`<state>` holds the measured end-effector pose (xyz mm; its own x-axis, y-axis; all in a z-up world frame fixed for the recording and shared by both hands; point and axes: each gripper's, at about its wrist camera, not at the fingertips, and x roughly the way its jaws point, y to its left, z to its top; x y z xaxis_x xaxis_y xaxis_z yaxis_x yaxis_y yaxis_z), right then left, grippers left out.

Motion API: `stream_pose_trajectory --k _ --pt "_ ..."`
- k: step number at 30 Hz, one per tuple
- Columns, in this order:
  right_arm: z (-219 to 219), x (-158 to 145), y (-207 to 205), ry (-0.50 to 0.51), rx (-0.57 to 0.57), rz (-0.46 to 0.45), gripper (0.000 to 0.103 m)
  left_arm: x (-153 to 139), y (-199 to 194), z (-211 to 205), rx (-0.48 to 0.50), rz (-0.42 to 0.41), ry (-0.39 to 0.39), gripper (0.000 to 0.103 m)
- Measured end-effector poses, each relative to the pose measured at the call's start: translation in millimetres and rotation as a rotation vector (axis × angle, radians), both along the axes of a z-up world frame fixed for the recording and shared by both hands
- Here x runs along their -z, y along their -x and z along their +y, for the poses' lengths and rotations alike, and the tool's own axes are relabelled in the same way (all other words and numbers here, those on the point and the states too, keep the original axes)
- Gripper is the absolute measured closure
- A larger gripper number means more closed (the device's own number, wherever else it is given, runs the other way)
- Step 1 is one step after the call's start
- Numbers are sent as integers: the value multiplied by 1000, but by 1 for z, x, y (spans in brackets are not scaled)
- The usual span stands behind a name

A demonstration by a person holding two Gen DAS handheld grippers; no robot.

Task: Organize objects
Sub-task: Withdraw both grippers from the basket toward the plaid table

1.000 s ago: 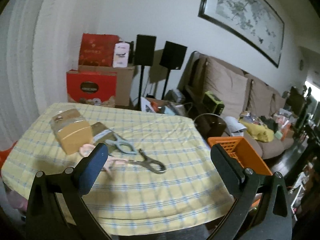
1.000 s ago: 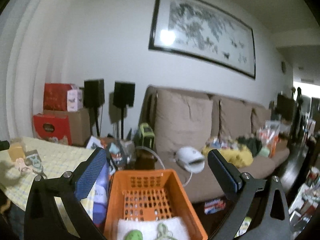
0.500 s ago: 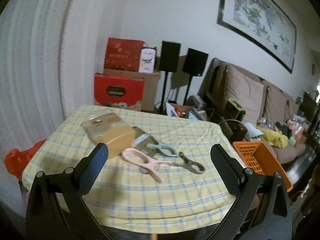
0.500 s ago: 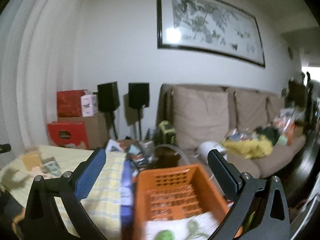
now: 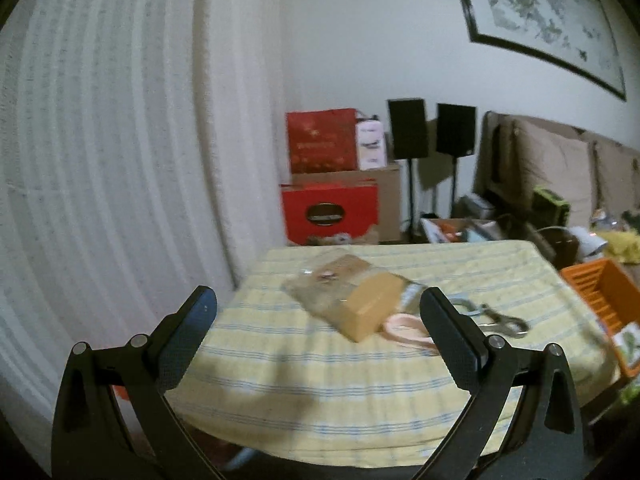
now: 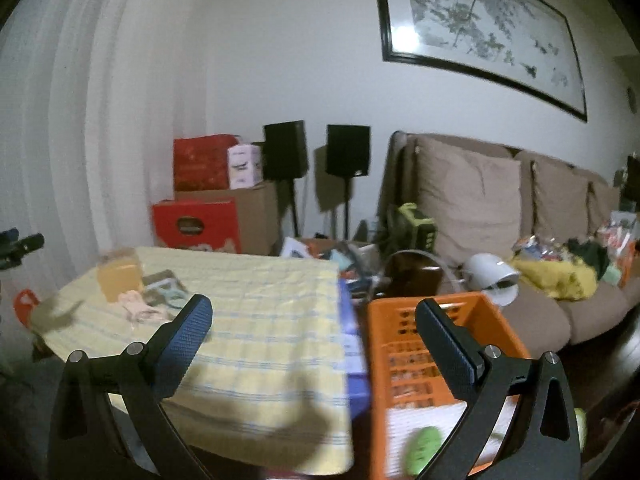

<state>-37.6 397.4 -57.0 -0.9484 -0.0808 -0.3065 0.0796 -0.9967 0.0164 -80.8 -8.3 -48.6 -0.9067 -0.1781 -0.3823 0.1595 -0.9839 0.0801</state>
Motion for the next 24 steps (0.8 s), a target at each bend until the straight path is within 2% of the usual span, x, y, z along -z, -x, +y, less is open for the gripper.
stream_pose_trajectory --k 3,6,8,11,15,17,20,22,24 --pt "-24 -6 2 99 -55 5 1 -3 -6 -20 -20 21 -68 2" --pt "-52 -19 11 114 -119 -43 1 -8 -14 -37 -26 57 -137 2" --pt "-71 -28 14 112 -141 -43 1 -8 -13 -44 -25 50 -148 1" --pt "-98 -40 17 77 -150 -24 1 1 -4 -47 3 -45 -103 1" --pt "-130 -48 22 -10 -150 -10 1 11 -6 -44 25 -60 -63 1" --pt "-142 -49 23 -54 -139 1 1 15 -2 -44 38 -75 -71 1" --pt "-157 -45 31 -121 -112 1 1 22 13 -46 70 -140 -126 1" --pt "-163 -41 36 -131 -112 -6 1 25 21 -48 109 -165 -158 1" --pt "-166 -39 42 -95 -145 -21 1 24 28 -49 126 -184 -171 1"
